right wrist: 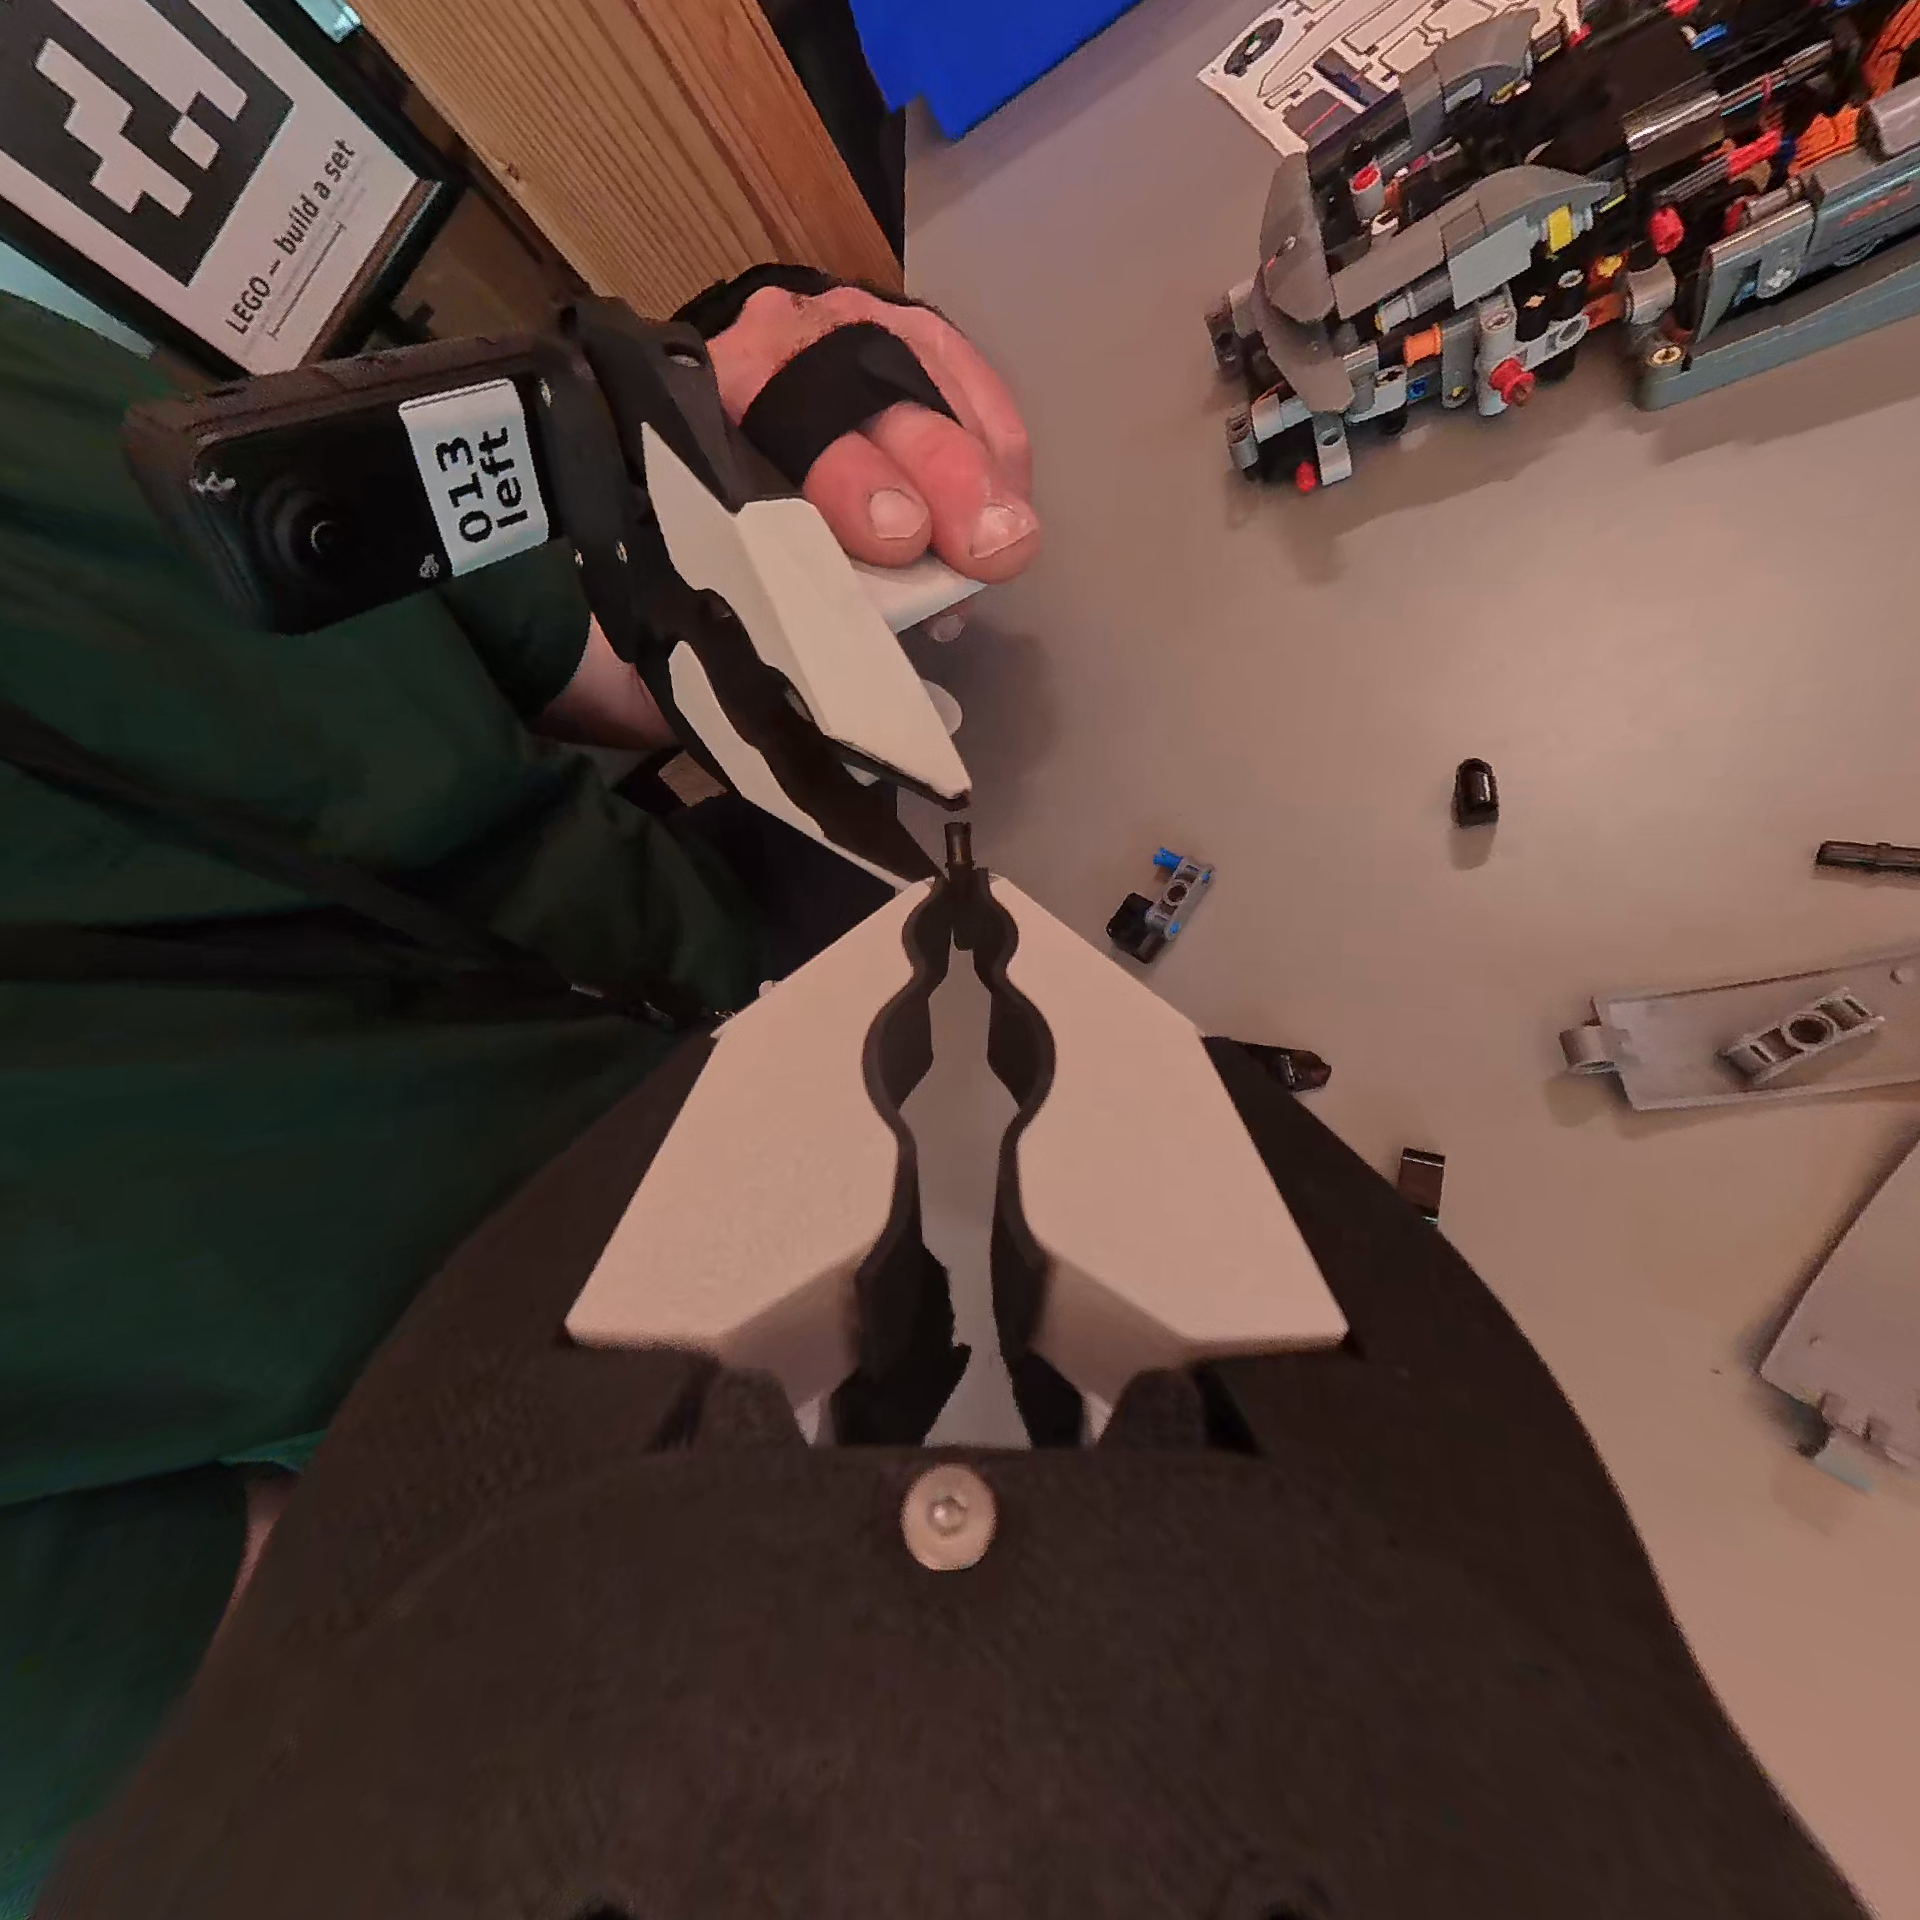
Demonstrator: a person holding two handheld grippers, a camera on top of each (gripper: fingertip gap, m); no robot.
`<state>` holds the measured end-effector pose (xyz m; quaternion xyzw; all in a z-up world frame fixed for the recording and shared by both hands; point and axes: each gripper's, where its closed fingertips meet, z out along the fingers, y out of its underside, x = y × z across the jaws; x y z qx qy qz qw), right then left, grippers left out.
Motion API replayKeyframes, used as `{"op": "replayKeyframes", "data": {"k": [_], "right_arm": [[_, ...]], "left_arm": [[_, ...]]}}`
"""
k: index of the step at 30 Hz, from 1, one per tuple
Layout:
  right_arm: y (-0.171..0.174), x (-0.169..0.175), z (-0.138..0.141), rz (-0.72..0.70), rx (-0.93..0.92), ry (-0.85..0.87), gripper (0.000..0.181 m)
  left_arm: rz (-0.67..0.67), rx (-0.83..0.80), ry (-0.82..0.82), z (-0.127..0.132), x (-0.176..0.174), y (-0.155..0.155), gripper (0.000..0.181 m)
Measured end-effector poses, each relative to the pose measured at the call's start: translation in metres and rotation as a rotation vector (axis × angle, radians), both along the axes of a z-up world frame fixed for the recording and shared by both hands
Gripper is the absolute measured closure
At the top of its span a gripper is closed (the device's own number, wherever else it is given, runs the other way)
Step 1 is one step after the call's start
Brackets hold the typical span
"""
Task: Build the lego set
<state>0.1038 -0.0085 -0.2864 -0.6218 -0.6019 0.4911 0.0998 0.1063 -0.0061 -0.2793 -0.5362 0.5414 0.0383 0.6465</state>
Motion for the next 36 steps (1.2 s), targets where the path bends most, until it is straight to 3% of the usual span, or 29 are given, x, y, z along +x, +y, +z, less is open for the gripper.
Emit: {"op": "replayKeyframes", "data": {"k": [10, 17, 22, 32, 34, 36], "right_arm": [[-0.002, -0.004, 0.007, 0.048, -0.021, 0.029, 0.179], [0.012, -0.007, 0.032, -0.100, -0.036, 0.244, 0.172], [0.009, -0.004, 0.038, -0.128, -0.064, 0.325, 0.176], [0.007, -0.006, 0.041, -0.135, -0.023, 0.345, 0.179], [0.009, -0.007, 0.036, -0.146, 0.015, 0.315, 0.179], [0.011, -0.008, 0.024, -0.157, 0.071, 0.251, 0.179]], "left_arm": [[0.022, -0.027, 0.038, -0.003, -0.003, 0.006, 0.179], [0.078, -0.026, -0.173, 0.018, -0.008, 0.010, 0.180], [0.077, -0.040, -0.243, 0.023, -0.007, 0.011, 0.180], [0.068, -0.051, -0.265, 0.024, -0.006, 0.011, 0.180], [0.067, -0.094, -0.231, 0.015, -0.009, 0.013, 0.179], [0.082, -0.175, -0.192, 0.003, -0.018, 0.016, 0.167]]}}
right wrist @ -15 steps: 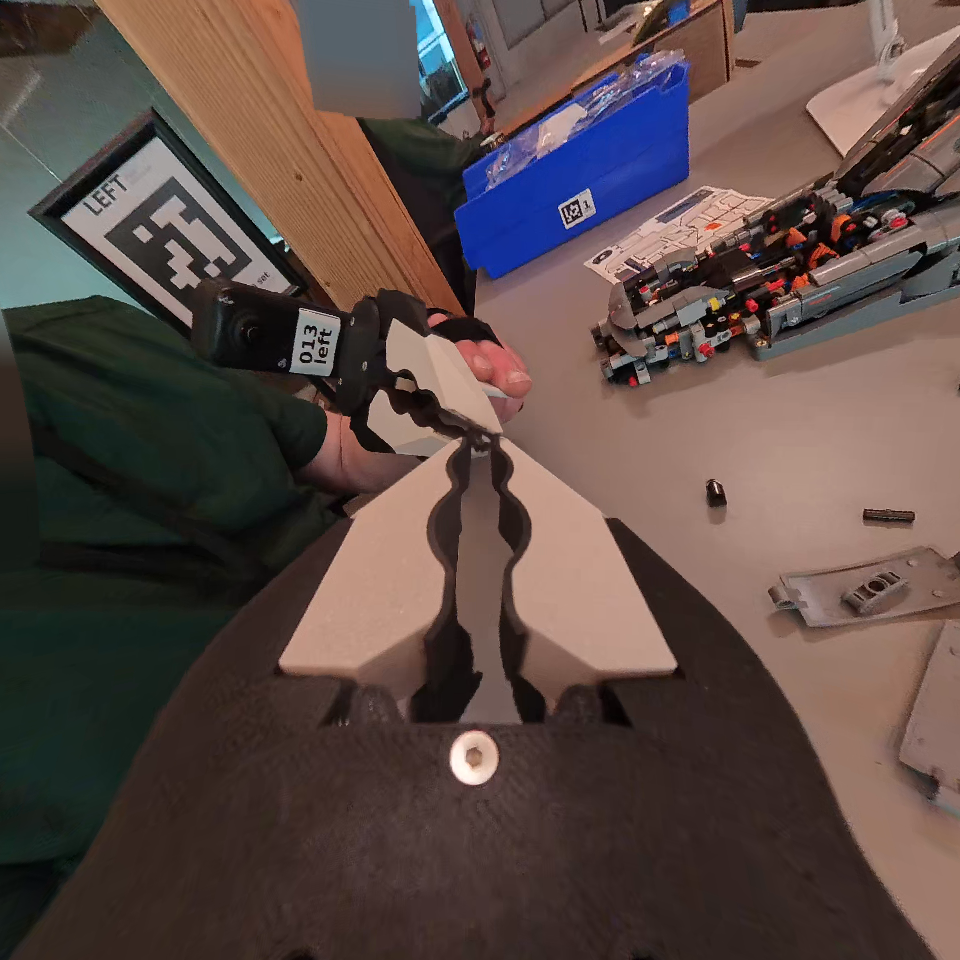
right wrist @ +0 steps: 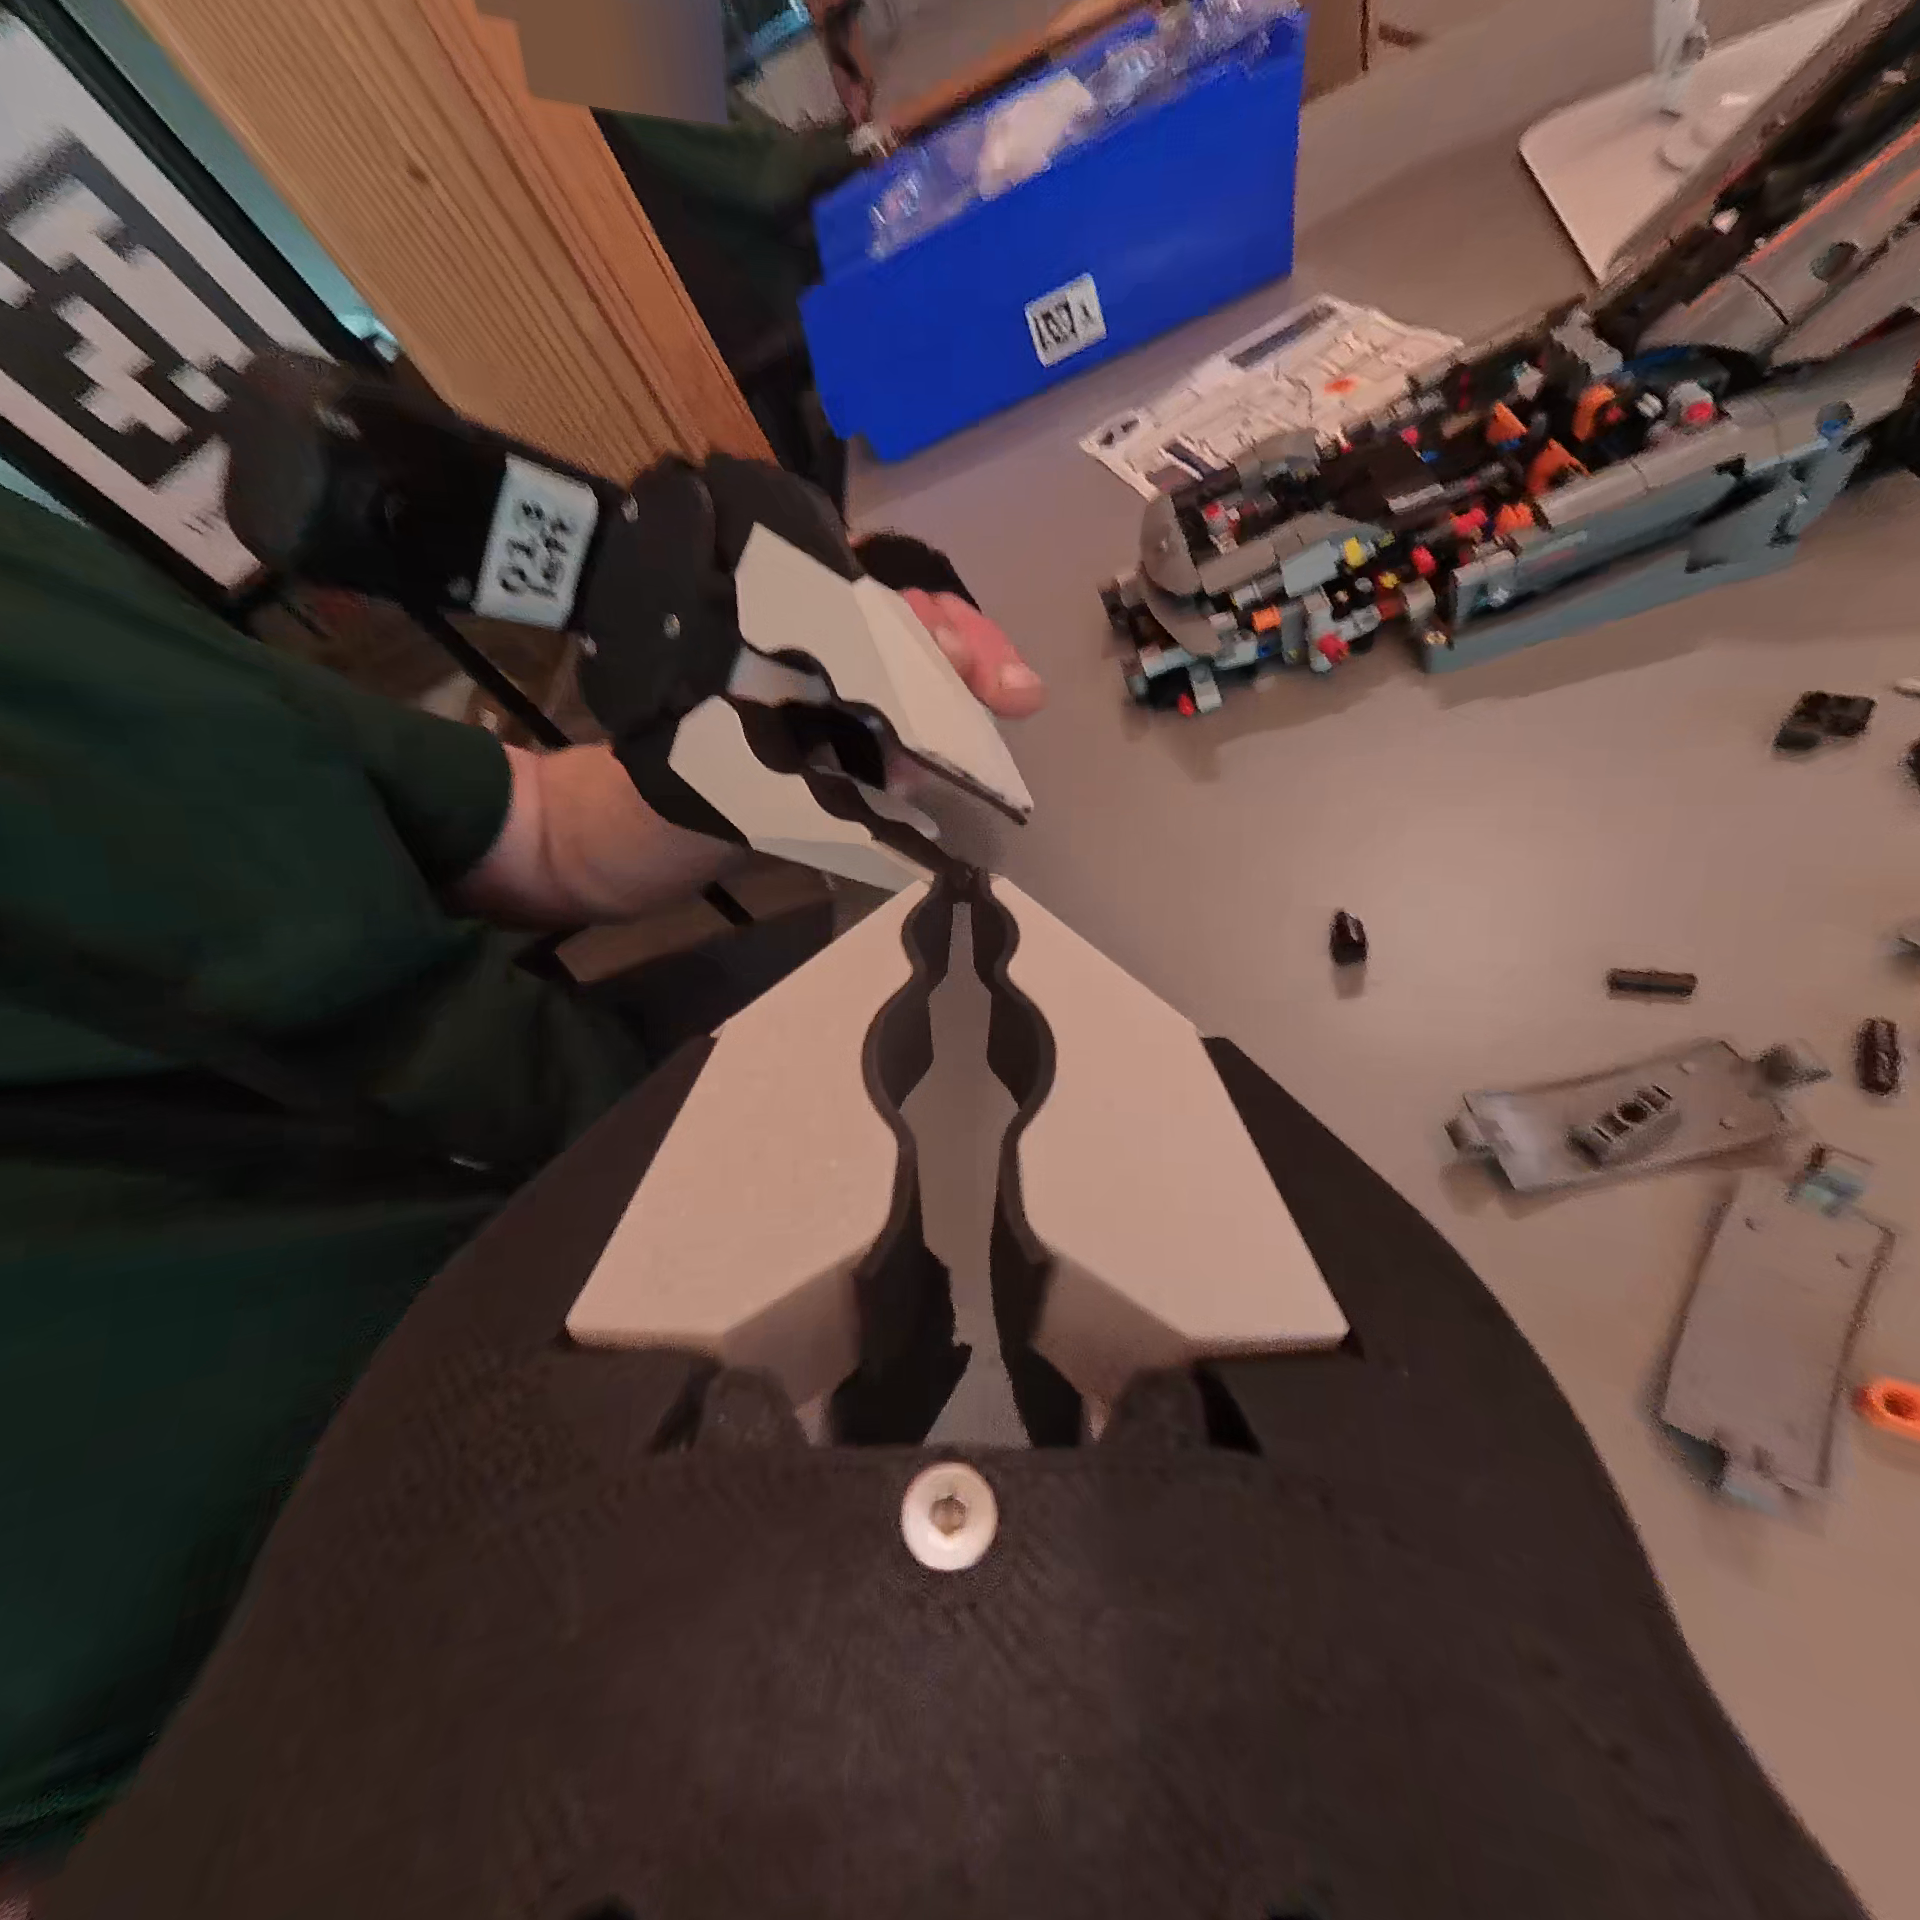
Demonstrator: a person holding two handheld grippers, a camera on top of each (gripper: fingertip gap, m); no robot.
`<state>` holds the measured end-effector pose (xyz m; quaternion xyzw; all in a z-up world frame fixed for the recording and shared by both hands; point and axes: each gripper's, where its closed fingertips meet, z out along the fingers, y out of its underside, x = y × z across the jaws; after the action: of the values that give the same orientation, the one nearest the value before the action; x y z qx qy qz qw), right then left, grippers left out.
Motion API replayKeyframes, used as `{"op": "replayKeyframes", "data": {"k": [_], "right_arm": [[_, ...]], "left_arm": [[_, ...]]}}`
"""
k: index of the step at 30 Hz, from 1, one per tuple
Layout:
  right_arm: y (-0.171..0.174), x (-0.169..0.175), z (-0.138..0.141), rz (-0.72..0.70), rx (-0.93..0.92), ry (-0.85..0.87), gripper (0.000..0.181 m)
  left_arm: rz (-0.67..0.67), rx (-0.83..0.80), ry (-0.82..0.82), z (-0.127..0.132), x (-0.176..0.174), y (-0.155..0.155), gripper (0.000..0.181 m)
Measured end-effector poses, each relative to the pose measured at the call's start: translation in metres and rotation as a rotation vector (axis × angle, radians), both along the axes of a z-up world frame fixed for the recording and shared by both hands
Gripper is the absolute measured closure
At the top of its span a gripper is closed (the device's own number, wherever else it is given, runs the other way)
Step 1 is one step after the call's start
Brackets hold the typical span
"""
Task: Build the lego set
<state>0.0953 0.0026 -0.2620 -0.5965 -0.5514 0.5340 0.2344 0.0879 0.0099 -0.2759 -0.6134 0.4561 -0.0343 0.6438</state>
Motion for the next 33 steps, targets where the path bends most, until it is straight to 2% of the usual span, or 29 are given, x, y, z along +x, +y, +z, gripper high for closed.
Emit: {"op": "replayKeyframes", "data": {"k": [2, 7, 11, 19, 33], "right_arm": [[0.004, 0.001, -0.018, -0.019, 0.080, -0.101, 0.179], [0.000, 0.003, -0.064, 0.011, 0.244, -0.360, 0.179], [-0.006, -0.004, -0.081, 0.041, 0.316, -0.467, 0.179], [-0.005, -0.008, -0.092, 0.061, 0.415, -0.610, 0.180], [0.003, 0.000, -0.089, 0.073, 0.459, -0.702, 0.179]], "left_arm": [[-0.028, -0.158, 0.073, -0.026, -0.008, 0.000, 0.165], [-0.100, -0.307, 0.212, -0.061, -0.018, -0.001, 0.165], [-0.155, -0.388, 0.322, -0.086, -0.013, -0.005, 0.166], [-0.175, -0.376, 0.332, -0.094, -0.008, -0.004, 0.168], [-0.158, -0.347, 0.358, -0.093, -0.002, 0.000, 0.175]]}}
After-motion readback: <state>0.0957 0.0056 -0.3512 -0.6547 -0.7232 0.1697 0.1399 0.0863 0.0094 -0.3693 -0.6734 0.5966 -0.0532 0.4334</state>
